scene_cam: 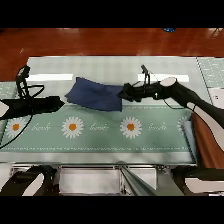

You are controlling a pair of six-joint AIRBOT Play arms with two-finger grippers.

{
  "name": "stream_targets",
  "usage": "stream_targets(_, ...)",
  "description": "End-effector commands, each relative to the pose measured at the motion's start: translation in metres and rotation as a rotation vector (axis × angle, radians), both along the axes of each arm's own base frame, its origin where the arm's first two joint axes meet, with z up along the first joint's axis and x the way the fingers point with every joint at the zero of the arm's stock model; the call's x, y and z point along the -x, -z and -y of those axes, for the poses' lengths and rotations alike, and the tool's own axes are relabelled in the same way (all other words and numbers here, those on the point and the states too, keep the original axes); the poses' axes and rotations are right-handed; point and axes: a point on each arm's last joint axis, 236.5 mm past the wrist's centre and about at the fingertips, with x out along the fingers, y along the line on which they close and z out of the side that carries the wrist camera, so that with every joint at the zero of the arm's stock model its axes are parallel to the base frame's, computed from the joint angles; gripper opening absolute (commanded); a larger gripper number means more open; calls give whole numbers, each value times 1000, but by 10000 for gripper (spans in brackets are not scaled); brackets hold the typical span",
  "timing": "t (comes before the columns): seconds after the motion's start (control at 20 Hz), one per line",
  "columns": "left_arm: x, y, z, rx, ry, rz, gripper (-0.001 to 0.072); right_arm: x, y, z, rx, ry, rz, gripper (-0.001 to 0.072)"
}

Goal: Fold the shirts.

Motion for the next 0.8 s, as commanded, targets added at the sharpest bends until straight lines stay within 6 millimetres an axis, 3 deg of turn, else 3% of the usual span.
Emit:
stream_targets(0.0,-1,1,2,8,0,0,22,-32,-71,-1,69,-52,149,24)
stream_targets(0.2,-6,-3,1,13,-13,22,22,-67,-152,61,154,72,260,24)
stream_targets(0.35,-8,-4,2,20,-17,27,22,-70,-209,128,171,210,319,24)
stream_targets(0.45,-14,-10,3,40,-36,56,22,-59,-233,177,187,304,323,24)
stream_targets(0.6,-25,-22,7,95,-70,99,22,-29,-242,253,271,446,245,24)
stream_targets(0.75,-29,-26,8,99,-65,126,22,14,-248,320,351,595,161,23)
